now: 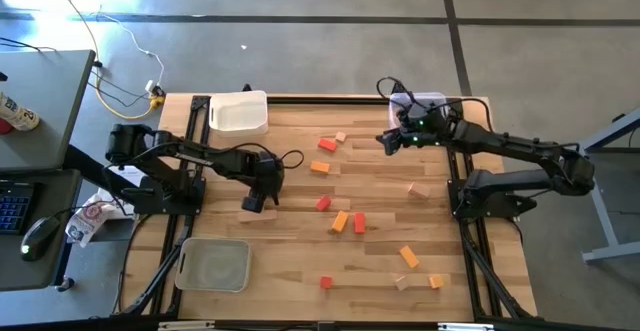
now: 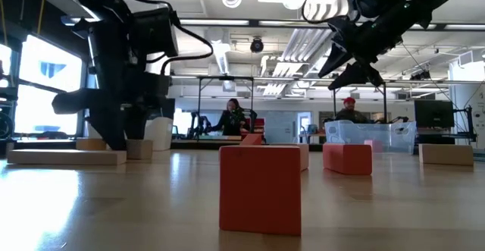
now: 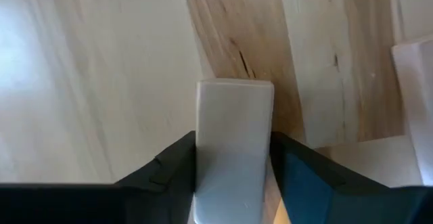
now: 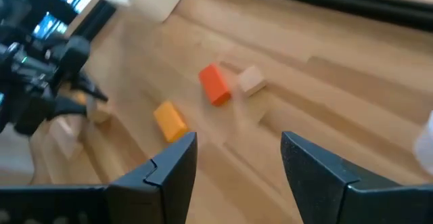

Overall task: Sort & place blocks by color
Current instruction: Put the brown block into the gray bin, then put the yellow block into the white bin

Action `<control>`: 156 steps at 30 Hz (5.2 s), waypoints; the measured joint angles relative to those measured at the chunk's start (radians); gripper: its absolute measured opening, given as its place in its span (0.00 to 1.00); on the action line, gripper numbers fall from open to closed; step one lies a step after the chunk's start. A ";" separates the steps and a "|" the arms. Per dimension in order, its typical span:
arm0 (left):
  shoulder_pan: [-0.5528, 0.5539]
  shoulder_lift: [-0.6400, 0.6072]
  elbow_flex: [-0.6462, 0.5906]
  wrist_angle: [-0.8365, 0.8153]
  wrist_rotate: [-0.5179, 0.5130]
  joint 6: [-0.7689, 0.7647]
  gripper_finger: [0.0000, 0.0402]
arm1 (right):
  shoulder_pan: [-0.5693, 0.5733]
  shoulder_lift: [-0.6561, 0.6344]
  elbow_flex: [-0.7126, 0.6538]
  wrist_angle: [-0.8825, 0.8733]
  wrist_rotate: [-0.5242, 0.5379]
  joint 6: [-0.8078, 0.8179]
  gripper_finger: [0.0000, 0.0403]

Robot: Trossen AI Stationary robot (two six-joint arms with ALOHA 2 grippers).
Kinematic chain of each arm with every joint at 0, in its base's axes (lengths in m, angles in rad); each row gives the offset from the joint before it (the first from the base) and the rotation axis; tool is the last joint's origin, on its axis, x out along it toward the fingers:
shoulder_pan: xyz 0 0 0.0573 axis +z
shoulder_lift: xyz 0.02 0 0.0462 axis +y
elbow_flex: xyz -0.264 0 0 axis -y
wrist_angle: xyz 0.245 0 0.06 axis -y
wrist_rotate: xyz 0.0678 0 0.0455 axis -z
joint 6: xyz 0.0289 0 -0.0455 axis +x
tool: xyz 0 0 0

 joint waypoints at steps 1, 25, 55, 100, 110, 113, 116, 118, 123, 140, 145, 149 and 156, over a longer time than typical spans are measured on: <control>0.000 0.000 0.000 0.000 0.000 0.000 0.37 | 0.012 0.000 0.000 -0.009 0.000 0.000 0.50; -0.016 -0.152 0.076 -0.071 0.000 -0.130 0.26 | 0.276 0.000 0.000 -0.344 0.055 0.036 0.50; -0.443 -0.474 0.077 -0.377 0.162 -0.811 0.27 | 0.644 0.000 0.000 -0.532 0.226 0.556 0.50; -0.806 -0.252 0.072 -0.330 0.196 -1.367 0.29 | 1.072 0.137 0.001 -0.096 0.264 0.938 0.50; -0.780 -0.247 0.072 -0.330 0.216 -1.411 0.39 | 1.105 0.139 0.125 -0.139 0.339 0.814 0.50; -0.779 -0.247 0.072 -0.324 0.228 -1.416 0.42 | 1.115 0.144 0.230 -0.274 0.379 0.787 0.50; -0.779 -0.247 0.072 -0.315 0.229 -1.416 0.44 | 1.127 0.164 0.333 -0.450 0.420 0.784 0.50; -0.779 -0.247 0.072 -0.315 0.237 -1.417 0.45 | 1.129 0.190 0.391 -0.552 0.423 0.794 0.50; -0.775 -0.247 0.072 -0.313 0.288 -1.398 0.45 | 1.129 0.283 0.478 -0.733 0.344 0.870 0.50; -0.772 -0.260 0.271 -0.288 0.180 -1.026 0.40 | 1.128 0.549 0.483 -0.790 0.097 0.978 0.50; -0.757 -0.260 0.302 -0.289 0.111 -0.892 0.40 | 1.129 0.606 0.483 -0.787 0.010 0.982 0.50; -0.730 -0.260 0.307 -0.290 0.070 -0.823 0.40 | 1.129 0.644 0.483 -0.775 -0.048 0.955 0.50; -0.664 -0.260 0.307 -0.291 0.056 -0.724 0.40 | 1.129 0.684 0.483 -0.764 -0.087 0.933 0.50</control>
